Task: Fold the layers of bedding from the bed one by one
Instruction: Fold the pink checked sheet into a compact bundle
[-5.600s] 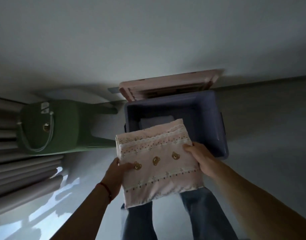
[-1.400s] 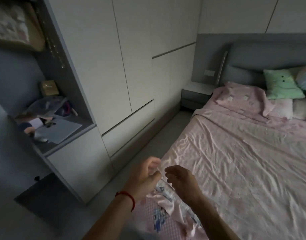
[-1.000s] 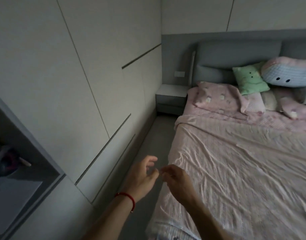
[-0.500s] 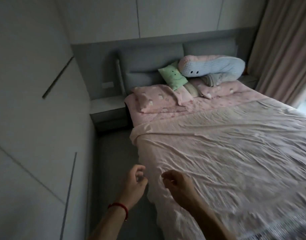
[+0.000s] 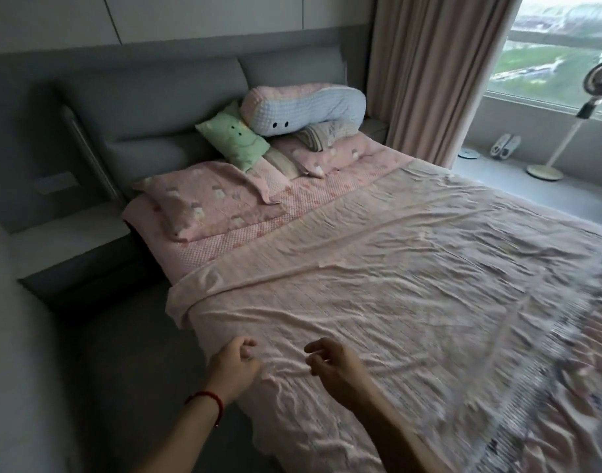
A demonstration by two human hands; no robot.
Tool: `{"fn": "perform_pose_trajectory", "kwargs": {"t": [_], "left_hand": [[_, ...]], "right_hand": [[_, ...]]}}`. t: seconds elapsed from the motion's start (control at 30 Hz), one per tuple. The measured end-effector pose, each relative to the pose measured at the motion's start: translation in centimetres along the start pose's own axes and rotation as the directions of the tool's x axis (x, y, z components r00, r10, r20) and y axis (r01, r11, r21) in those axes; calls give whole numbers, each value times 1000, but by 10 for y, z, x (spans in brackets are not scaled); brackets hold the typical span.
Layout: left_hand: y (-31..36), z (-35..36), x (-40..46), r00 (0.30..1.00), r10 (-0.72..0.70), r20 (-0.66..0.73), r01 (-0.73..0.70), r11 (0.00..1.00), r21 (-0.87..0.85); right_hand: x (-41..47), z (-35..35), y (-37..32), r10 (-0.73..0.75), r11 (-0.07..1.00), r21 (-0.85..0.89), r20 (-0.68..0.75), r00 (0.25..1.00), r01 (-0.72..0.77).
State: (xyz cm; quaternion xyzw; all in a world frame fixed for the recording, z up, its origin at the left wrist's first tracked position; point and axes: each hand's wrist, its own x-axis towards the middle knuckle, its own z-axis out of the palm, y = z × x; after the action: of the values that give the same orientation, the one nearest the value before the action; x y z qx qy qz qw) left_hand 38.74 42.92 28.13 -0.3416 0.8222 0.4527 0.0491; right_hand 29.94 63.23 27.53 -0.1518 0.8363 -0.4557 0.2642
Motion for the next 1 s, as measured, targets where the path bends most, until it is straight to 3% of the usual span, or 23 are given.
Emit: {"fn": "perform_pose_trajectory", "kwargs": {"t": [0.23,0.47,0.67,0.77,0.8,0.87,1.0], "left_hand": [[-44,-92,136,981,22,191,-47,991,125],[-32,-161,239,897,96,432,-215,948,236],[15,-146,289,719,230,655,-497,830,253],[29,-126,293,594,243,767,-617,750,240],[34,-112,291,520,242,819,-676,703,222],[38,-98,289,440,216,872,-732,649,208],[42,-51,276,184,128,975,-843,531,89]], "right_hand": [[91,92,-49,150,989,40,-130,980,-146],[150,158,-74,297,954,78,-135,945,-288],[199,160,-51,471,877,202,-192,861,-435],[194,161,-47,564,815,310,-228,794,-490],[182,160,-48,613,777,370,-262,745,-509],[167,161,-50,656,739,440,-302,692,-509],[113,189,-33,773,630,615,-439,458,-475]]}}
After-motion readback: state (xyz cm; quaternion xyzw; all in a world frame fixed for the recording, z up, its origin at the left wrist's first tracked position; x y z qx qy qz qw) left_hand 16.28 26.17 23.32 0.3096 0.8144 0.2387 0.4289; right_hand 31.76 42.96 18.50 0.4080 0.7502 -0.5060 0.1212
